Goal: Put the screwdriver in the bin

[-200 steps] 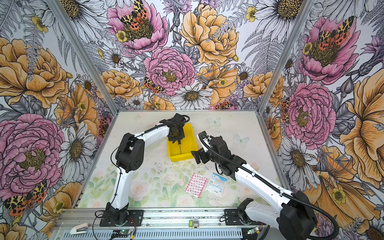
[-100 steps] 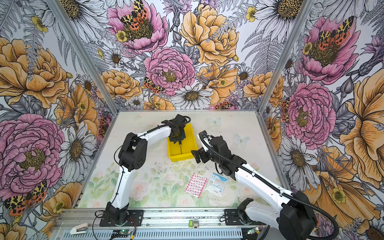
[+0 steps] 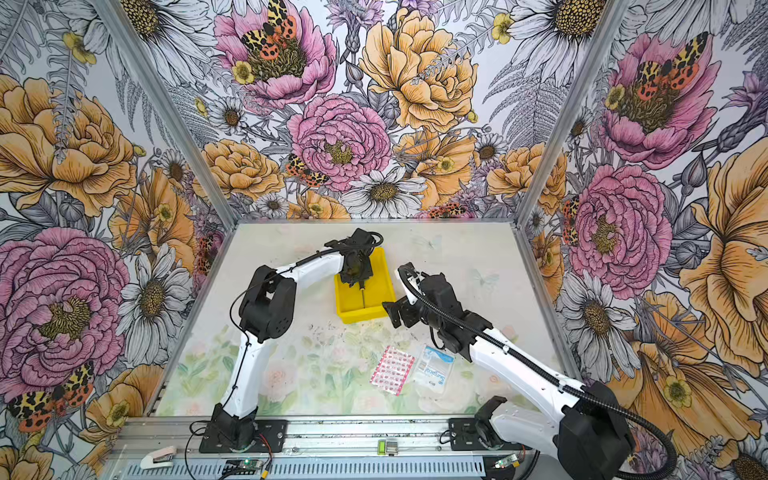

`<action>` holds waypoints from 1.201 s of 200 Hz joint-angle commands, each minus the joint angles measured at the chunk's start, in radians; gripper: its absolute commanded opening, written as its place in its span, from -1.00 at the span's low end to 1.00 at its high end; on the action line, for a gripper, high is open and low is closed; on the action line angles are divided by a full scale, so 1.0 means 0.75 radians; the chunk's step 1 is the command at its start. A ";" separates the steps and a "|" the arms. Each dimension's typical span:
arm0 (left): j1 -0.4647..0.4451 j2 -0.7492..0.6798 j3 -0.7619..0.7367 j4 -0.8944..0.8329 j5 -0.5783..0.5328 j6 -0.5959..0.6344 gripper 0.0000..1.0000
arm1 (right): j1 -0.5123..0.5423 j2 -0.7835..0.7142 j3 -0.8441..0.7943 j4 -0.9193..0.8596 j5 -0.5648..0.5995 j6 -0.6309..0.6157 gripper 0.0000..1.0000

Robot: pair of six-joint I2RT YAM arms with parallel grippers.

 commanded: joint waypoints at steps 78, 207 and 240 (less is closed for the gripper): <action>-0.019 0.030 0.096 -0.045 0.011 0.025 0.00 | -0.034 -0.026 0.033 0.068 0.006 -0.034 0.99; -0.088 -0.450 -0.154 -0.133 -0.096 0.077 0.97 | -0.054 -0.293 -0.151 0.261 0.181 0.165 0.99; -0.132 -0.751 -0.395 -0.122 -0.294 0.108 0.97 | -0.055 -0.389 -0.170 0.193 0.360 0.170 0.99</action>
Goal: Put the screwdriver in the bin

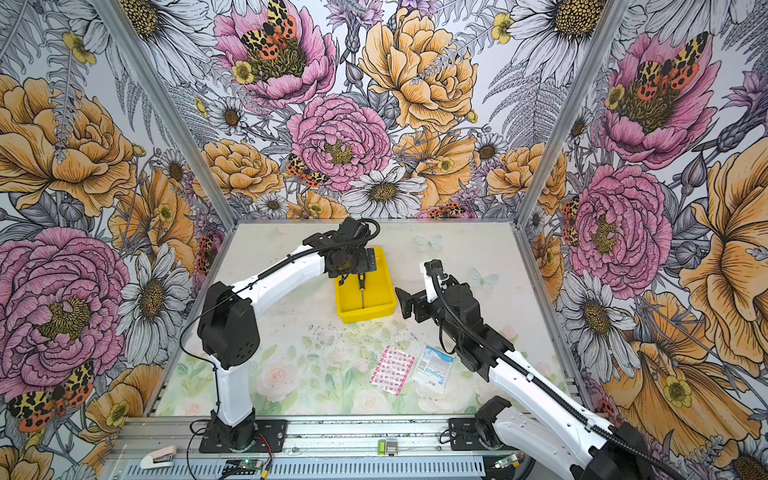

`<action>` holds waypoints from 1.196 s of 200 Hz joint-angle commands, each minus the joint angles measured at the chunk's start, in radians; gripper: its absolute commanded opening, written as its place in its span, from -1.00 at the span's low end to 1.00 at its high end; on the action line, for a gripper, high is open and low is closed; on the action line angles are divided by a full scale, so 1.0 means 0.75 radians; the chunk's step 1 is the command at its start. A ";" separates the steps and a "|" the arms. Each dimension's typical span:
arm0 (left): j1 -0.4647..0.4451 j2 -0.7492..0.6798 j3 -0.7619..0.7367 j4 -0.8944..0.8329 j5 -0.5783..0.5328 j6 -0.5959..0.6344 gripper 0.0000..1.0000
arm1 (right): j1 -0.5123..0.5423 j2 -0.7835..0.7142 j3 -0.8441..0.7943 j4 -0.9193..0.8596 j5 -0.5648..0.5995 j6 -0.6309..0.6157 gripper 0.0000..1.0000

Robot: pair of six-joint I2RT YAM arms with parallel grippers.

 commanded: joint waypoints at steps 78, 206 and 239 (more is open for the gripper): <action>0.082 -0.855 -0.740 0.273 -0.286 0.293 0.97 | -0.025 -0.271 -0.066 -0.206 0.471 0.188 0.99; 0.456 -1.598 -1.501 0.753 -0.137 0.580 0.97 | -0.089 -0.255 -0.156 -0.292 0.839 0.161 0.99; 0.586 -1.650 -1.628 0.933 -0.099 0.627 0.97 | -0.197 -0.208 -0.243 -0.182 0.845 0.052 0.99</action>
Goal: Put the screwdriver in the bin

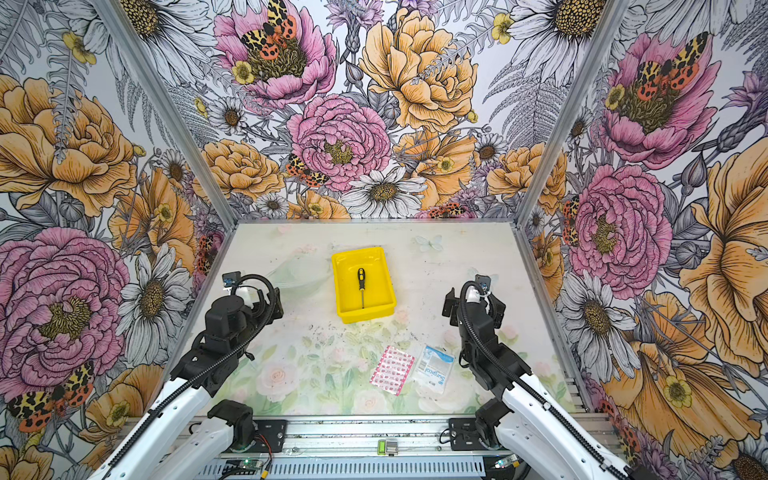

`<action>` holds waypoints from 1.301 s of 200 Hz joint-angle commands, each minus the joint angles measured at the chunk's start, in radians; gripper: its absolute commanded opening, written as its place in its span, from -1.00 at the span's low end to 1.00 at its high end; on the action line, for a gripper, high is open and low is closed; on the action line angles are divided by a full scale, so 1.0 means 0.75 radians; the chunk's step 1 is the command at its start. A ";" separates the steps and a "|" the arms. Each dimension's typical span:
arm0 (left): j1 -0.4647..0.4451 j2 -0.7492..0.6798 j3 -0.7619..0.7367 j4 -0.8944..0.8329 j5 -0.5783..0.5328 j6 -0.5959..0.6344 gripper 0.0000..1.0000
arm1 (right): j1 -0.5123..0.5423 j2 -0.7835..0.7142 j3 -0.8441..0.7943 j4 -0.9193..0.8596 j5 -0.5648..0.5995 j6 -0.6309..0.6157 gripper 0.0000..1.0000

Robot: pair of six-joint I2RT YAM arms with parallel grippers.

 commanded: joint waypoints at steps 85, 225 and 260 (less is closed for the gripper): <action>0.275 0.277 -0.299 0.781 0.095 0.132 0.97 | -0.405 0.129 -0.347 0.719 -0.270 -0.246 0.99; 0.301 0.845 -0.231 1.350 0.097 0.231 0.97 | -0.612 0.891 -0.178 1.344 -0.566 -0.307 0.99; 0.298 0.920 -0.199 1.417 0.161 0.299 0.97 | -0.618 1.038 -0.175 1.488 -0.553 -0.305 0.99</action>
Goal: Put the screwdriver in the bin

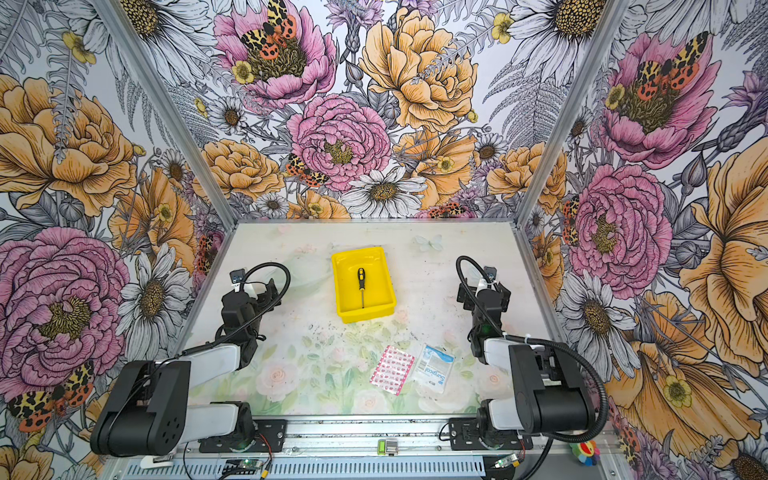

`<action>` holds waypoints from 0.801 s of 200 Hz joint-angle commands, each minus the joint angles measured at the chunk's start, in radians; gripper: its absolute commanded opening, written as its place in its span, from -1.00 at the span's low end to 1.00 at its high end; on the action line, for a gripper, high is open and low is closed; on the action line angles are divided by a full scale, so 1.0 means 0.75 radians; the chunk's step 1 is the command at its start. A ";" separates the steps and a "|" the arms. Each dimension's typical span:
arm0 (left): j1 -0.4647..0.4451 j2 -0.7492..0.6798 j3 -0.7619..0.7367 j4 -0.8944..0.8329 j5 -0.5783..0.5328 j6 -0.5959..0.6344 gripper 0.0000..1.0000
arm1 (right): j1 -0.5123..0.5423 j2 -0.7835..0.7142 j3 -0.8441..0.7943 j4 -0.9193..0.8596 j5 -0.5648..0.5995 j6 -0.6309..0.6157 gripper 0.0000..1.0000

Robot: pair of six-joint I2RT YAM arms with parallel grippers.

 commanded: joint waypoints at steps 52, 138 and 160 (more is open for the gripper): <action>0.008 0.174 0.066 0.229 0.071 0.078 0.97 | -0.020 0.136 0.062 0.127 0.024 -0.005 0.99; 0.032 0.308 0.005 0.466 0.071 0.053 0.97 | -0.017 0.136 0.066 0.115 0.026 -0.004 0.99; 0.041 0.304 0.005 0.460 0.071 0.042 0.97 | -0.017 0.136 0.066 0.114 0.026 -0.001 0.99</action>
